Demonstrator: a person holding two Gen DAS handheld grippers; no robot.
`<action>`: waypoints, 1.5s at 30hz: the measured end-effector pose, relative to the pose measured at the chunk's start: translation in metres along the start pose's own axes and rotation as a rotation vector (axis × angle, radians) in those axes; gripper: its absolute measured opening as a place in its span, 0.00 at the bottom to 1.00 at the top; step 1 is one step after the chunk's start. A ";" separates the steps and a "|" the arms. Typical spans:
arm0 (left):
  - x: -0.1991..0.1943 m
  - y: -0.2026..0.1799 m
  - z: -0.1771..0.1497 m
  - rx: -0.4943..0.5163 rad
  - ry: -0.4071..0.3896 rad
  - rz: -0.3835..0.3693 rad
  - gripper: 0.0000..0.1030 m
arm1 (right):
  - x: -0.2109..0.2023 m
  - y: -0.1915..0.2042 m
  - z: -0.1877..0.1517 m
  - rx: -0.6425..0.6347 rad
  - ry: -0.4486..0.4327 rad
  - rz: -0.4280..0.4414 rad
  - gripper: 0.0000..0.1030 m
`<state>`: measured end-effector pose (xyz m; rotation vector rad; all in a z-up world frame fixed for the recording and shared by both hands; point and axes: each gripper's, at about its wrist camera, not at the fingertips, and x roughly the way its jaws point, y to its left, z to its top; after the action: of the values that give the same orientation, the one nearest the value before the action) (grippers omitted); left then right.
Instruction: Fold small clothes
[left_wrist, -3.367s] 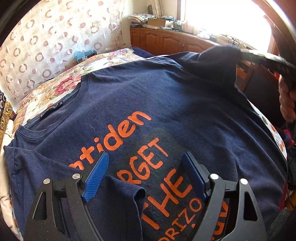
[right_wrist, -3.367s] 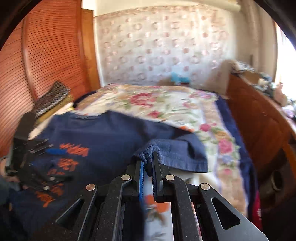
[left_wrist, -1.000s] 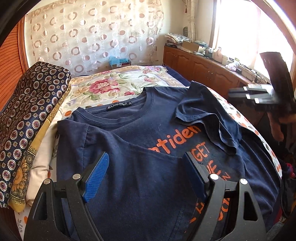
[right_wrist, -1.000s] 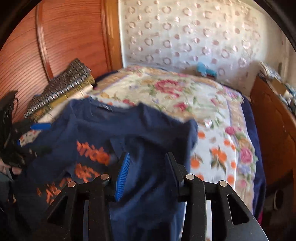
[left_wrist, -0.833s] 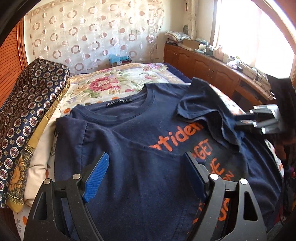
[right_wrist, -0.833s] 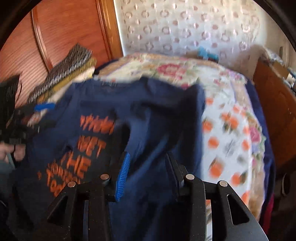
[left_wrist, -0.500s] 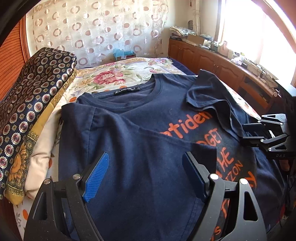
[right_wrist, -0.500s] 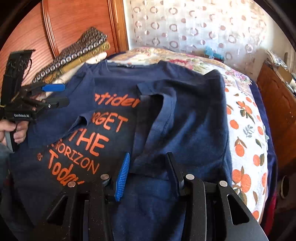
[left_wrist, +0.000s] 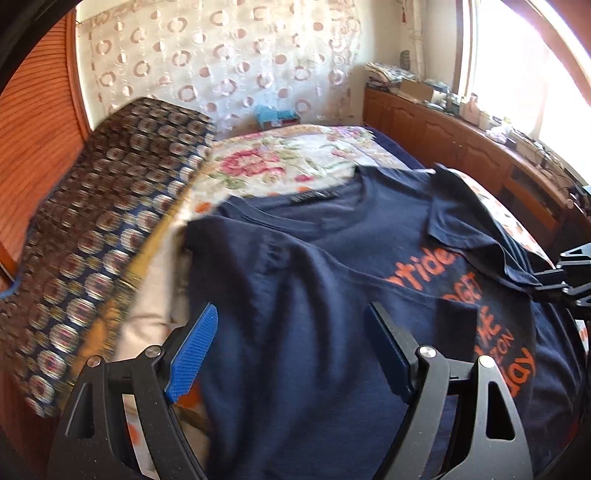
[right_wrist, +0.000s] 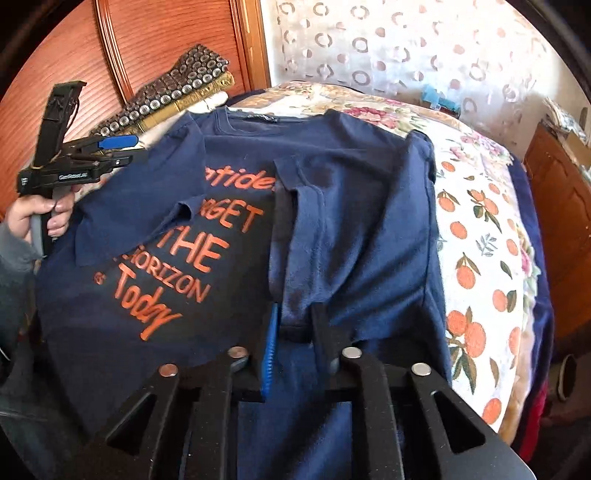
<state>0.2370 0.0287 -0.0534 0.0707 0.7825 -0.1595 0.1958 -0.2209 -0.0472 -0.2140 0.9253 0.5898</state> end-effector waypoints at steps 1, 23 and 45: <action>-0.001 0.006 0.001 -0.005 -0.004 0.002 0.80 | -0.002 0.000 0.003 0.000 -0.014 0.005 0.34; 0.050 0.040 0.024 -0.062 0.126 -0.015 0.55 | 0.069 -0.092 0.093 0.128 -0.096 -0.169 0.53; 0.092 0.031 0.039 -0.052 0.173 -0.028 0.36 | 0.103 -0.115 0.124 0.145 -0.060 -0.131 0.48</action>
<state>0.3340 0.0438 -0.0909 0.0249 0.9604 -0.1607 0.3933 -0.2239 -0.0643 -0.1251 0.8850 0.4042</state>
